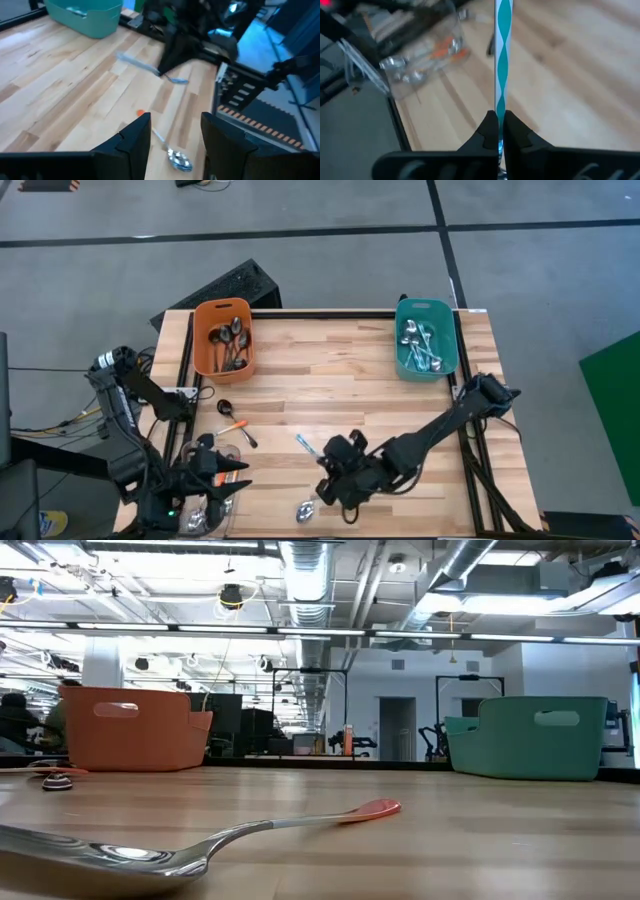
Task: Sort silverware by color (type)
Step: Put the blue patterned spoon into the blue bin
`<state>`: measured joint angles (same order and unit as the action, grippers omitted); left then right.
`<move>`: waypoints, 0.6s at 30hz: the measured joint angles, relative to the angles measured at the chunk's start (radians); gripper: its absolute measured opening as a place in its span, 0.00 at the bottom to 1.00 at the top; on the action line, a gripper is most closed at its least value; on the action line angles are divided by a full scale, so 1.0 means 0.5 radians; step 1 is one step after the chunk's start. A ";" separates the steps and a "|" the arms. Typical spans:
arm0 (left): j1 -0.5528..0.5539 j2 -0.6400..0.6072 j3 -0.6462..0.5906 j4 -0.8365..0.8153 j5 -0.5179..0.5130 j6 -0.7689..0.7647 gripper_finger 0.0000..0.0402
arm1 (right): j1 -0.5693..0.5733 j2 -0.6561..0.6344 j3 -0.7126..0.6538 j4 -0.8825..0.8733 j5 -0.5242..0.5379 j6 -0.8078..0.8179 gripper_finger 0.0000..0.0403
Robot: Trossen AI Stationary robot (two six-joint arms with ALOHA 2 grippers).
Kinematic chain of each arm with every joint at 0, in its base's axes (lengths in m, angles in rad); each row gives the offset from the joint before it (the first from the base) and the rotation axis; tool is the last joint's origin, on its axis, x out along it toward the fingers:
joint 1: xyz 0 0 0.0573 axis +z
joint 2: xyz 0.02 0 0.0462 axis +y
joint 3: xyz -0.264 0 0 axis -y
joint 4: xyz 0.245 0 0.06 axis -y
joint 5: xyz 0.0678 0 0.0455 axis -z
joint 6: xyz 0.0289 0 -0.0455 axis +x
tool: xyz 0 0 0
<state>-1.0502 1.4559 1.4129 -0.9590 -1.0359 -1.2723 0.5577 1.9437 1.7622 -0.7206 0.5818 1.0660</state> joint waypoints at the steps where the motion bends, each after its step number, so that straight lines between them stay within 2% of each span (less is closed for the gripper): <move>1: -0.016 0.000 0.000 0.010 -0.027 0.000 0.40 | -0.008 -0.034 0.000 0.002 0.036 -0.052 0.03; 7: -0.078 0.000 0.000 0.010 -0.204 -0.008 0.40 | -0.094 -0.249 0.000 -0.018 0.123 -0.294 0.03; 12: -0.082 0.000 0.000 0.018 -0.250 -0.011 0.40 | -0.133 -0.360 0.000 -0.059 0.181 -0.418 0.03; 18: -0.080 0.001 0.000 0.016 -0.263 -0.009 0.40 | -0.107 -0.451 -0.002 -0.428 0.343 -0.285 0.03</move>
<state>-1.0904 1.4564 1.4132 -0.9508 -1.1674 -1.2770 0.5041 1.7184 1.7615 -0.9346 0.7535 0.9232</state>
